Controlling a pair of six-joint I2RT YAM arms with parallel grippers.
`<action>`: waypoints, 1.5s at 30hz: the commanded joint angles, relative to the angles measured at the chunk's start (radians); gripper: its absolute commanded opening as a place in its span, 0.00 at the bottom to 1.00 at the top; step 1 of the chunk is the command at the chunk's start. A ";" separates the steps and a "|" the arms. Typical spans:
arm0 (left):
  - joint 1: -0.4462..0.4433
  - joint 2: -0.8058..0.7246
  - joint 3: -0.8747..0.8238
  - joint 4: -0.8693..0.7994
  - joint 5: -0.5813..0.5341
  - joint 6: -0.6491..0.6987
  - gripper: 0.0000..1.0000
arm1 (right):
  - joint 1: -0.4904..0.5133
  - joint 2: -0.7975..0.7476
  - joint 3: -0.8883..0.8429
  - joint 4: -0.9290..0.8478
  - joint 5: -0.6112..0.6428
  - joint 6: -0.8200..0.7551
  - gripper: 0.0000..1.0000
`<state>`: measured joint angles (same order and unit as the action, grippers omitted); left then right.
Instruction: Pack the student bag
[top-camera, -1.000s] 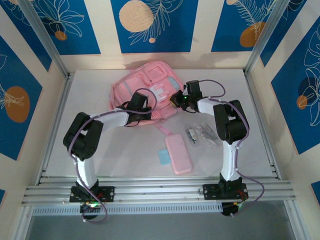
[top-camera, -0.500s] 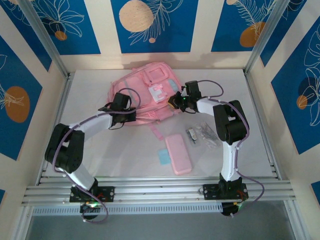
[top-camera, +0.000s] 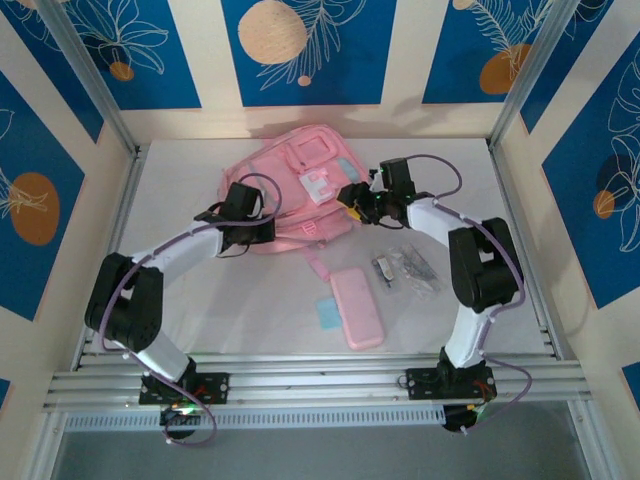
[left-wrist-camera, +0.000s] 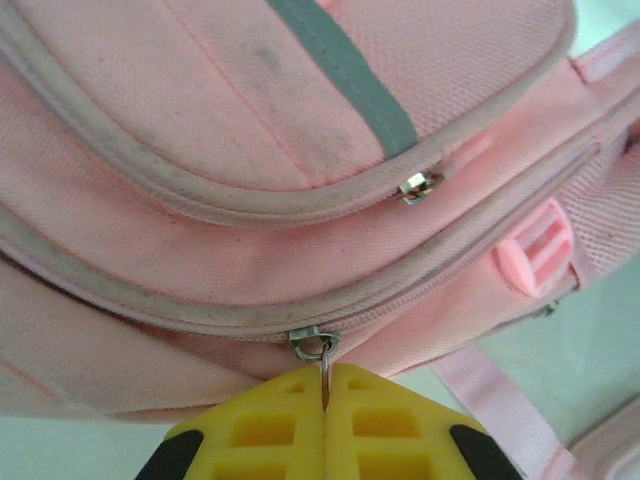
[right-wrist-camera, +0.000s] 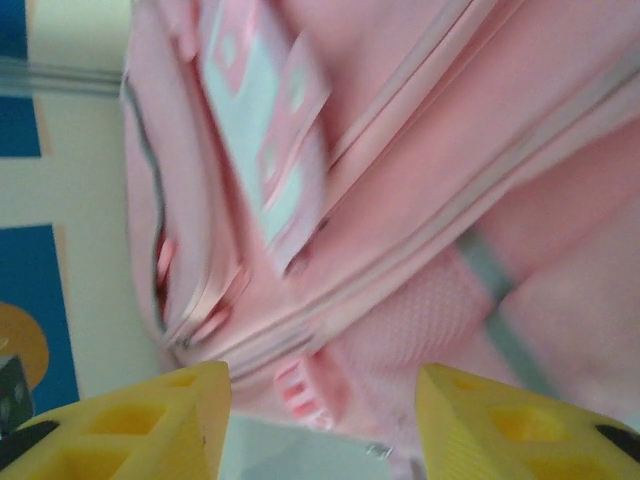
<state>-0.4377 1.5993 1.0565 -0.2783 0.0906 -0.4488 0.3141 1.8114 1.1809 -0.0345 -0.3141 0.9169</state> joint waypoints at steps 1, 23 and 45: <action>-0.043 -0.064 0.070 0.000 0.087 -0.023 0.00 | 0.050 -0.074 -0.053 -0.074 -0.047 0.000 0.52; -0.124 -0.091 0.052 0.074 0.165 -0.067 0.00 | 0.224 0.042 -0.028 0.214 -0.005 0.297 0.62; 0.111 -0.112 -0.115 0.087 -0.227 0.006 0.00 | 0.197 -0.035 -0.073 0.150 -0.046 0.135 0.00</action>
<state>-0.3943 1.4986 0.9512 -0.2092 0.0463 -0.4816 0.5278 1.8500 1.1282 0.1612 -0.2985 1.1213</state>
